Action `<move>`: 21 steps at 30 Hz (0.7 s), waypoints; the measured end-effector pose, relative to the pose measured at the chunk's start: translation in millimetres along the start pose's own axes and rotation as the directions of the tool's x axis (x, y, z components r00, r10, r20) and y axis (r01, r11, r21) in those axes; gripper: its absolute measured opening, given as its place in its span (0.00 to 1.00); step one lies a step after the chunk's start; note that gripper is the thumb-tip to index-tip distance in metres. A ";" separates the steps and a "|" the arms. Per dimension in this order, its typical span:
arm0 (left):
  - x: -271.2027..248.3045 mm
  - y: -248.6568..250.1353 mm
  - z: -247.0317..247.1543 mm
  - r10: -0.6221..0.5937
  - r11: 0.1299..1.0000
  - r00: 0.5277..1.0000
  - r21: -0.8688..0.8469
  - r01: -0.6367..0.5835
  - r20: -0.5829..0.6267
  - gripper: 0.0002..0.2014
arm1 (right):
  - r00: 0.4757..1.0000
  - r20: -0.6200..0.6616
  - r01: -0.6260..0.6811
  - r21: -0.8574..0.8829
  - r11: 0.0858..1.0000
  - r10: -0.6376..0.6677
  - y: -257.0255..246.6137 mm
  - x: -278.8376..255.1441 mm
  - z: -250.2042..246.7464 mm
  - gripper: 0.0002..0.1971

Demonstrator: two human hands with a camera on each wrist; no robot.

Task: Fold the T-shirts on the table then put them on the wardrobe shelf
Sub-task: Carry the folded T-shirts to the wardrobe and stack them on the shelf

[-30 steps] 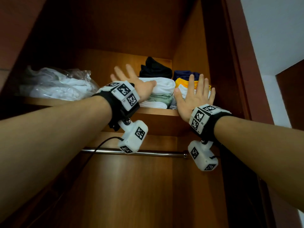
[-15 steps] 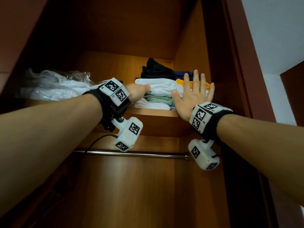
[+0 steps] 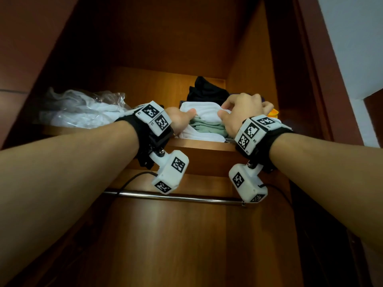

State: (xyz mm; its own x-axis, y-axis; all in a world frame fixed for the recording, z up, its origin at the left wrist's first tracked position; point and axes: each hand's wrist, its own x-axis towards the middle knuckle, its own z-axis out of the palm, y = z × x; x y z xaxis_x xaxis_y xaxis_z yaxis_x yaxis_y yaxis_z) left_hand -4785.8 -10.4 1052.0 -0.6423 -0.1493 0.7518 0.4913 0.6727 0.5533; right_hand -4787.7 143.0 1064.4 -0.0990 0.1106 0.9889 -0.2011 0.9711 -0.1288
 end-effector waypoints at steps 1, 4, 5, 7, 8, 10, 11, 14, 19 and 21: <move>-0.4 1.2 0.9 0.004 1.000 1.000 0.013 -0.004 -0.002 0.20 | 1.000 0.005 -0.006 -0.003 1.000 0.006 -1.5 -0.4 0.6 0.04; -0.6 2.8 3.2 -0.009 1.000 1.000 -0.004 0.009 -0.007 0.26 | 1.000 0.016 -0.015 0.005 1.000 0.014 -4.7 -0.4 5.1 0.04; -0.5 2.1 3.7 -0.022 1.000 1.000 0.003 0.022 -0.010 0.27 | 0.999 0.027 -0.025 0.018 1.000 0.025 -5.2 -0.3 6.6 0.04; 0.5 0.8 4.8 -0.029 0.999 0.999 0.016 0.029 -0.015 0.28 | 0.998 0.046 -0.042 0.029 0.999 0.040 -7.2 0.1 6.6 0.04; 0.0 0.9 4.2 -0.026 0.999 1.000 0.018 0.026 -0.007 0.27 | 0.997 0.057 -0.051 0.024 0.998 0.050 -8.4 0.3 4.7 0.04; -1.0 2.8 0.1 -0.023 1.000 0.999 -0.018 0.023 0.035 0.23 | 0.995 0.063 -0.084 0.014 0.996 0.083 -8.6 1.3 -2.3 0.07; -2.7 4.1 -4.2 -0.039 0.998 0.996 -0.050 0.043 0.078 0.23 | 0.992 0.052 -0.118 0.040 0.992 0.116 -7.8 3.0 -6.1 0.09; -6.1 9.2 -19.2 -0.029 0.989 0.985 -0.141 0.054 0.172 0.27 | 0.987 -0.018 -0.157 0.158 0.975 0.162 -3.9 14.3 -15.0 0.12; 19.9 31.7 -34.3 0.015 0.964 0.999 -0.266 -0.001 0.052 0.26 | 0.988 0.134 -0.089 0.106 0.990 0.075 -1.9 43.0 -13.5 0.27; 34.7 44.2 -39.4 0.029 0.972 0.999 -0.236 -0.020 0.036 0.27 | 0.968 0.248 -0.076 0.133 0.988 0.041 -8.0 54.3 -13.1 0.29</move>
State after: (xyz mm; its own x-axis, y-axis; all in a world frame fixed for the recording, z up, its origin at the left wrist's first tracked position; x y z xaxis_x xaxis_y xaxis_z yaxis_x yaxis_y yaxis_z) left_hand -4763.2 -14.5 1116.6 -0.6485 -0.1031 0.7542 0.6290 0.4854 0.6072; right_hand -4778.7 144.1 1120.1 -0.3457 0.0946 0.9336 -0.3210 0.9229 -0.2124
